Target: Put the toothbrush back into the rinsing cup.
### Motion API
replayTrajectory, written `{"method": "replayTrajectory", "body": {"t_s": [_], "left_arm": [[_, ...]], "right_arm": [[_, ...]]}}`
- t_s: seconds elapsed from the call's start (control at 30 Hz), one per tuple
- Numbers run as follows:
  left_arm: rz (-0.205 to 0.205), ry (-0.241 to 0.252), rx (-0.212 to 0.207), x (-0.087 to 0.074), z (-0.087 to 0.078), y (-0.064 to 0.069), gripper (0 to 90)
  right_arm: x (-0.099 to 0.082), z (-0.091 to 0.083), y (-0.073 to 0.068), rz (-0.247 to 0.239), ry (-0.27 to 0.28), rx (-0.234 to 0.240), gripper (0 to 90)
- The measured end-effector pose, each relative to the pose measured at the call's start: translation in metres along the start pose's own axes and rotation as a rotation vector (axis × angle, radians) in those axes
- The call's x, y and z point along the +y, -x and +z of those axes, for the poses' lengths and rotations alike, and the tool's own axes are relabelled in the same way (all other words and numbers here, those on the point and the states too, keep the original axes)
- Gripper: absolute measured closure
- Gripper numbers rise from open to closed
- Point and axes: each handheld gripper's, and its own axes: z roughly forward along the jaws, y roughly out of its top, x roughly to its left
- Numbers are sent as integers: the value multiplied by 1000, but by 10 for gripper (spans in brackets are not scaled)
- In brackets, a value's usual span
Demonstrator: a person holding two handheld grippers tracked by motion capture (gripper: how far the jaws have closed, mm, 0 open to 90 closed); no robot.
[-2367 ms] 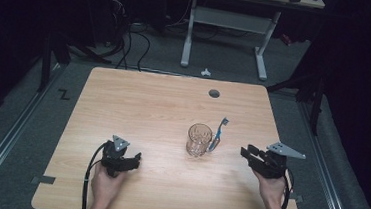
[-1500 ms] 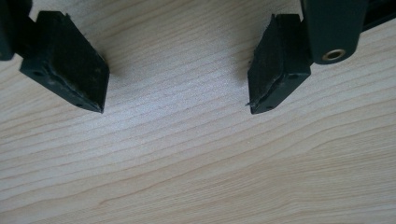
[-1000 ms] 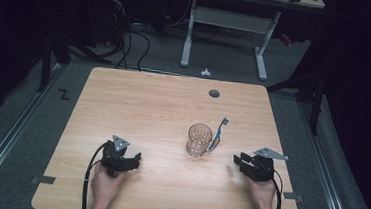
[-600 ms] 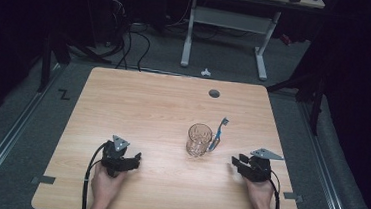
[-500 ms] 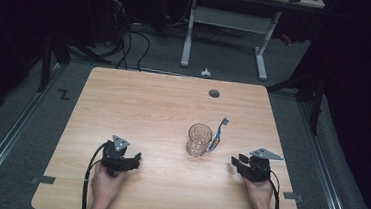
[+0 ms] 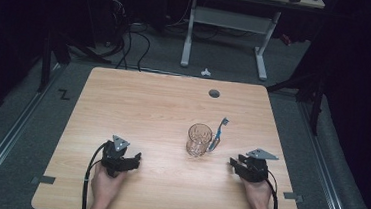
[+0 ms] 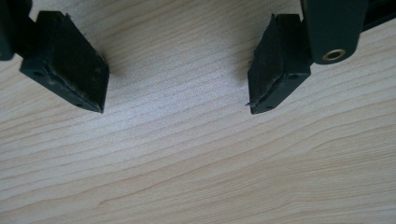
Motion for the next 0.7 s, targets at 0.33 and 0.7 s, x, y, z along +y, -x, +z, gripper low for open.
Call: {"method": "replayTrajectory", "body": {"t_s": [0.33,0.7], "left_arm": [[-2,0,-1,0,0,0,213],[-2,0,-3,-1,-1,0,219]], "right_arm": [[0,1,-7,-37,-15,-34,433],[0,1,-8,-34,-16,-39,430]]}}
